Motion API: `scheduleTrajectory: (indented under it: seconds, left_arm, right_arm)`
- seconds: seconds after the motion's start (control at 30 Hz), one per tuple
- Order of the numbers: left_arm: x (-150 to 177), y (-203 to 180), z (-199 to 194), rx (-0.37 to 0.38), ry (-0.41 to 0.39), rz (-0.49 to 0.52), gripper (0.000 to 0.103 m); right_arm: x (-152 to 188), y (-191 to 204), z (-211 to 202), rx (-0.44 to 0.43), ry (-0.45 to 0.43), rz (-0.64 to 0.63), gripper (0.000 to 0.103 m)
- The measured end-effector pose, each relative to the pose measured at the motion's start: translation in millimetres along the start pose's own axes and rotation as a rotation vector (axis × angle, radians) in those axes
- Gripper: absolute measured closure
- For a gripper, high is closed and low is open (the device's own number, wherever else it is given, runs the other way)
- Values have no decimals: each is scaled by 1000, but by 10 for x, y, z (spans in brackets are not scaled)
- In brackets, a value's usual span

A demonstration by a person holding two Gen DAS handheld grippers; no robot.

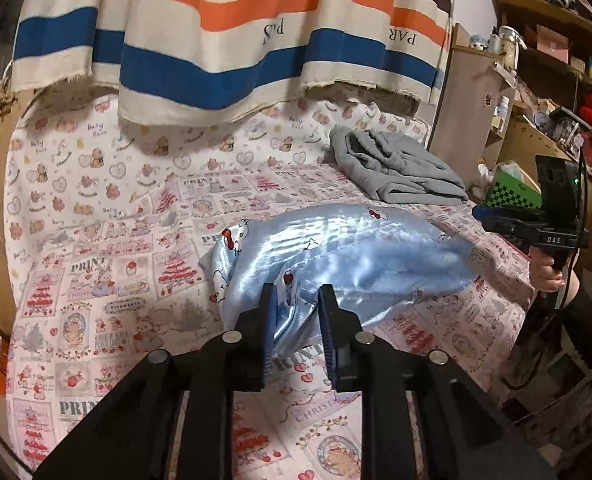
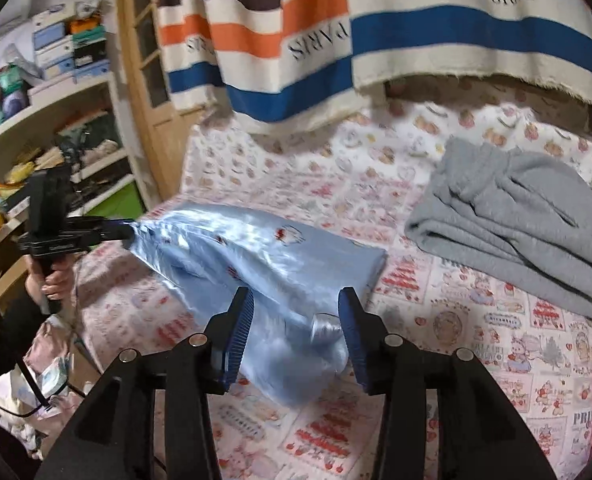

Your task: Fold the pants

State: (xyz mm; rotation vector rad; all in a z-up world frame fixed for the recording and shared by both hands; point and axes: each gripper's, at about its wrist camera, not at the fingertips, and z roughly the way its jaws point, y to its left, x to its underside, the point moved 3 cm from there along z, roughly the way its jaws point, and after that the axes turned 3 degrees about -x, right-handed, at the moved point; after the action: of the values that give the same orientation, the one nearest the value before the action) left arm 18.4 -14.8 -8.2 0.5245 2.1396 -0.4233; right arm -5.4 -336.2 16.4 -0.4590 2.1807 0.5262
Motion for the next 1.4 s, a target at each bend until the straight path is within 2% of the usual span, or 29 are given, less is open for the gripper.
scheduleTrajectory:
  seconds: [0.13,0.2,0.27,0.33,0.37,0.4,0.5,0.53,0.6,0.63,0.67,0.7,0.73,0.77,0.83,0.87,1.03,1.13,1.23,1.27,1.3,1.33,1.37,1.4]
  left_arm:
    - [-15,-22,-12,-1,-6,-7,76]
    - [-38,-14,-28,-8,-17,-13,70]
    - [-68,1,-74,-22,-40,-20,59]
    - [-120,27,-85,-43,-52,-24,53]
    - [-154,48,-54,-71,-45,-29,48]
    - [-181,71,-12,-87,-36,-38,48]
    - [-232,188,247,-107,56,-96,48]
    - [-221,230,334,-97,85,-124,49]
    - [-171,319,501,-77,138,-177,62]
    - [-142,359,584,-79,157,-198,77]
    - [-117,376,646,-82,167,-203,91]
    - [-108,398,704,-94,168,-198,96]
    - [-113,413,735,-112,161,-192,100]
    - [-132,432,753,-135,150,-186,101]
    - [-187,447,795,-182,137,-151,101]
    - [-207,456,816,-195,137,-142,101]
    - [-216,498,942,-227,161,-116,101]
    - [-183,488,941,-241,158,-100,98]
    - [-176,460,885,-252,147,-91,88]
    - [-184,448,865,-253,142,-87,82]
    - [-191,434,833,-253,135,-84,78]
    - [-200,420,796,-253,125,-82,69]
    - [-212,408,765,-255,115,-80,63]
    - [-224,396,733,-258,107,-78,60]
  right_arm:
    - [26,-13,104,17,20,39,57]
    - [37,-8,176,7,34,58,57]
    - [28,2,213,27,32,62,57]
    - [-1,-8,270,67,44,66,57]
    - [-36,-40,301,90,44,80,57]
    - [-72,-89,328,111,44,96,57]
    - [-161,-335,468,130,71,205,56]
    - [-164,-402,534,113,93,235,56]
    - [-122,-507,732,32,163,279,56]
    - [-83,-535,820,11,193,294,56]
    - [-36,-565,905,11,215,312,60]
    - [-12,-566,941,18,215,316,81]
    - [-8,-553,973,22,209,302,93]
    - [-19,-535,979,36,195,287,100]
    - [-86,-525,979,103,149,244,100]
    - [-108,-525,1008,114,158,229,100]
    - [-97,-560,1151,117,206,220,100]
    - [-91,-550,1148,120,199,213,100]
    - [-119,-564,1094,120,189,219,97]
    - [-133,-576,1076,120,191,224,88]
    - [-147,-589,1048,121,185,232,74]
    - [-169,-603,1026,124,174,237,67]
    - [-186,-611,980,133,151,241,54]
    - [-204,-613,944,139,135,239,49]
